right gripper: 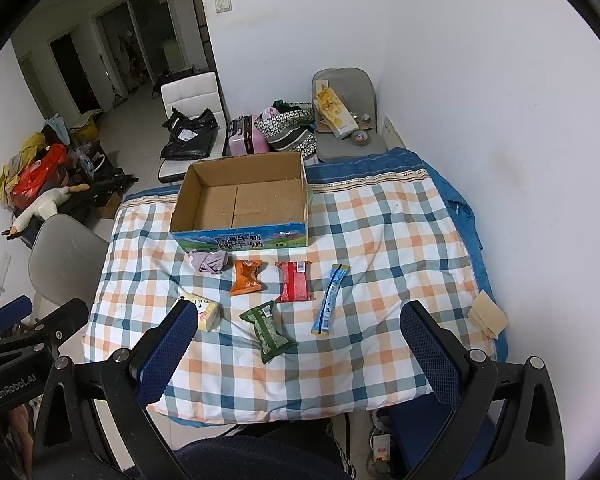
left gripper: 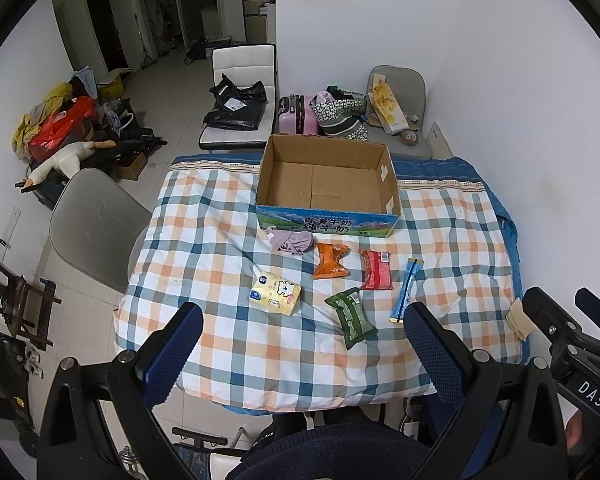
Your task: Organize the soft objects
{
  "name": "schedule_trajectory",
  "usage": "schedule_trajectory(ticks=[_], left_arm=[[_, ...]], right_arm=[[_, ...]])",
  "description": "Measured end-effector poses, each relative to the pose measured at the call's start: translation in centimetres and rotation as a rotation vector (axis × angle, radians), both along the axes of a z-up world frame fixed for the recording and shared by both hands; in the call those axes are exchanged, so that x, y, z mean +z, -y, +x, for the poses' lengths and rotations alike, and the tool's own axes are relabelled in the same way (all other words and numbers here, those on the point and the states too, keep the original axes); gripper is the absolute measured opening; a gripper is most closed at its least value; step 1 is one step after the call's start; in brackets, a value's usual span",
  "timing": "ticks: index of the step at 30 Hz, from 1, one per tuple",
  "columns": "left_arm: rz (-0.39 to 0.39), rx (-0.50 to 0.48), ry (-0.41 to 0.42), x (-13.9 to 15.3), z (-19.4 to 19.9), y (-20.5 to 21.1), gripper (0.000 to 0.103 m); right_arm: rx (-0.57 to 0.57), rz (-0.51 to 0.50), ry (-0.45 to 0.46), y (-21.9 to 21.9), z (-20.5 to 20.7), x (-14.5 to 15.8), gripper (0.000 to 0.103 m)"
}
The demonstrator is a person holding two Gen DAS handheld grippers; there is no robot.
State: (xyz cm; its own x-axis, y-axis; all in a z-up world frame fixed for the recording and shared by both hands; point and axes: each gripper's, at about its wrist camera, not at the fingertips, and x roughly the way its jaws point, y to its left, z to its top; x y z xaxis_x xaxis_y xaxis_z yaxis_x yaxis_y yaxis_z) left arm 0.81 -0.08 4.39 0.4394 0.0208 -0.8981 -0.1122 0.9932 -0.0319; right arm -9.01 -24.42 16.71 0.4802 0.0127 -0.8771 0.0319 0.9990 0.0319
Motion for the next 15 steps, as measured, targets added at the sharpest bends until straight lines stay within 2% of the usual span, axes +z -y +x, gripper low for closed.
schedule_trajectory(ticks=[15], left_arm=[[0.000,0.001,0.008,-0.16,-0.47,-0.09,0.103]], right_arm=[[0.002,0.001,0.001,-0.01,-0.24,0.13,0.103]])
